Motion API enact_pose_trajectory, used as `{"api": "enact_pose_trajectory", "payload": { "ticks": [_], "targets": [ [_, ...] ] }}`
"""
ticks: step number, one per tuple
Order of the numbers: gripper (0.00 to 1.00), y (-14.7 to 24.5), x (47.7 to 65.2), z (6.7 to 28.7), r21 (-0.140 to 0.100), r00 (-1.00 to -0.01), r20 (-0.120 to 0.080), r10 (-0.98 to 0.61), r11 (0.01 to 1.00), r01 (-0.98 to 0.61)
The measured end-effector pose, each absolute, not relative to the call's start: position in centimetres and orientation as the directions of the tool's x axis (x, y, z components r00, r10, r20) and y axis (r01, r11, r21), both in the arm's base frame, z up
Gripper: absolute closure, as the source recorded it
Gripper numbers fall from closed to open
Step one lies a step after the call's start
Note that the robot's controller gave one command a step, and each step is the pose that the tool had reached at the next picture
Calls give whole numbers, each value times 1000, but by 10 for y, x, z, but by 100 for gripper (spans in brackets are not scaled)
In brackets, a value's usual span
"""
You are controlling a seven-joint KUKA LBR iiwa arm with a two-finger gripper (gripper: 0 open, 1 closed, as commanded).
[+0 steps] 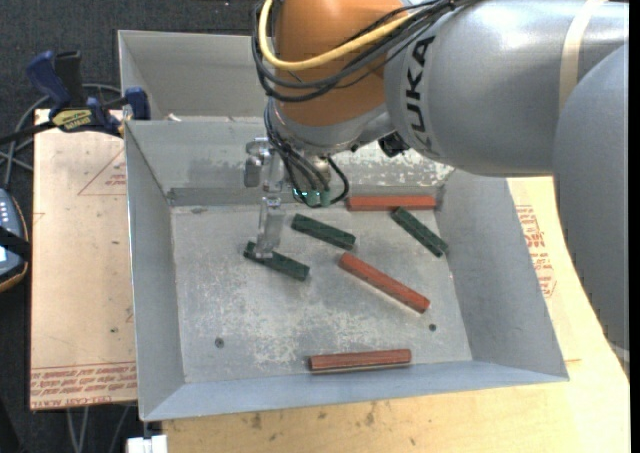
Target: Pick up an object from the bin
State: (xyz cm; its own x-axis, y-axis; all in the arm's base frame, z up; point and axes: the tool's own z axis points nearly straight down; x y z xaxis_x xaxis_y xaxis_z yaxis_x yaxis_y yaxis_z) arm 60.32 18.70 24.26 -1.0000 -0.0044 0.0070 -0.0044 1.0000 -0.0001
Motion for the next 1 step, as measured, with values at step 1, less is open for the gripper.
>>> {"api": "enact_pose_trajectory", "payload": {
  "ticks": [1],
  "targets": [
    [0,162,562,90,-1,-999,9,-50,999,-50]
  ]
}}
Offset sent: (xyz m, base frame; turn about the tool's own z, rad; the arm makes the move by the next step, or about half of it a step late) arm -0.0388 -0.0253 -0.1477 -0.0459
